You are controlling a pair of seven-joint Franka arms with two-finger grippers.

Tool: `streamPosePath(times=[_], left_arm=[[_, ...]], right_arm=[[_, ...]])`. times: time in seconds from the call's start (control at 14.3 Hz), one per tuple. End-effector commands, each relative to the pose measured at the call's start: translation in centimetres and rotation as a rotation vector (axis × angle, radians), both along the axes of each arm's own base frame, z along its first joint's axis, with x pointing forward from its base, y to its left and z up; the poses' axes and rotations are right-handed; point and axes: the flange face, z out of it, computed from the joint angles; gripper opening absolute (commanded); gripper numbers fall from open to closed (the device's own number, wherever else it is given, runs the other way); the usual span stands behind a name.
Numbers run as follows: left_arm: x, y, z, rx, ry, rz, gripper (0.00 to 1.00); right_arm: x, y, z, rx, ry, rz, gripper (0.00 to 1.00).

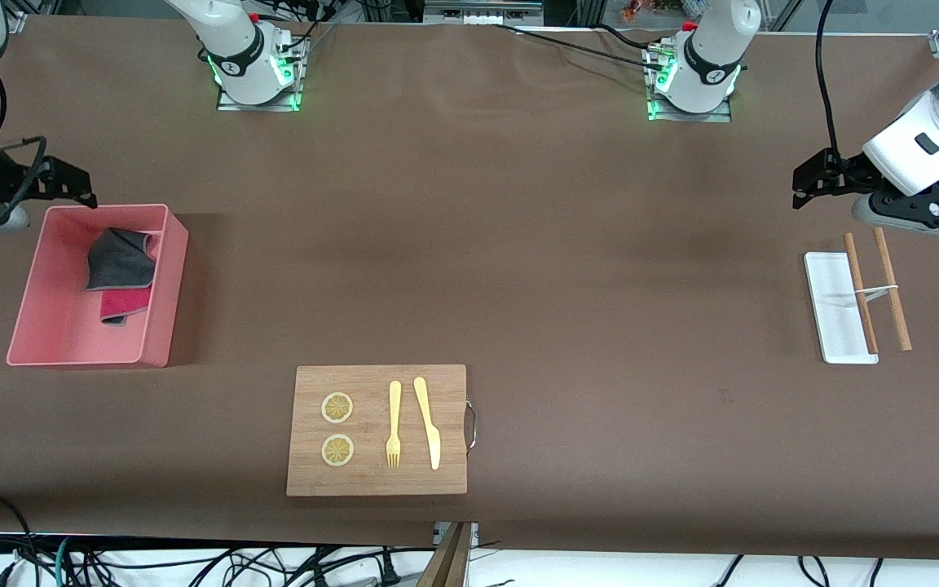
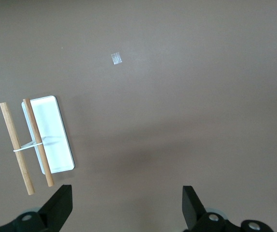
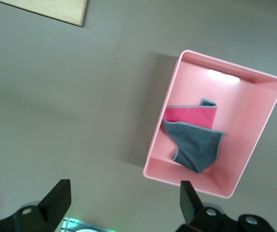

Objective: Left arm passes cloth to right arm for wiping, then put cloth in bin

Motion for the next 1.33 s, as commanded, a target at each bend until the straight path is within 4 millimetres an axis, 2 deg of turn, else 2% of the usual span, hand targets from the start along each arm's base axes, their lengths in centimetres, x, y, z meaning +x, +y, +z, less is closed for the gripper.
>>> streamPosePath(times=[0.0,0.14,0.21,0.35,0.49,0.7,0.91,1.05,1.26], left_arm=[[0.5,-0.3,0.4,-0.017,-0.018,0.034,1.0],[0.5,0.0,0.5,-0.01,-0.024,0.047,1.0],[0.5,0.1,0.4,-0.012,-0.022,0.052,1.0],[0.7,0.1,0.5,-0.012,-0.037,0.052,1.0],[0.7,-0.2,0.5,-0.009,-0.039,0.045,1.0],[0.8,0.2,0.3,-0.009,-0.035,0.053,1.0],[1.1,0.5,-0.2,-0.004,-0.027,0.054,1.0],[1.1,0.5,-0.1,-0.004,-0.029,0.056,1.0],[1.0,0.4,-0.1,-0.005,-0.024,0.054,1.0]], right_arm=[[-1.7,2.0,1.2,-0.014,0.034,-0.123,1.0],[-1.9,4.3,1.3,-0.039,0.035,-0.153,1.0],[-1.8,3.7,1.8,-0.036,0.028,-0.163,1.0],[-1.5,1.6,4.1,-0.05,-0.026,-0.201,1.0],[-1.3,1.4,5.1,-0.054,-0.059,-0.203,1.0],[-1.2,-1.0,5.8,-0.047,-0.072,-0.243,1.0],[-1.5,-1.3,6.6,-0.048,-0.052,-0.245,1.0],[-2.0,-2.9,6.5,-0.043,-0.023,-0.283,1.0],[-2.2,-2.8,6.8,-0.043,-0.025,-0.297,1.0]])
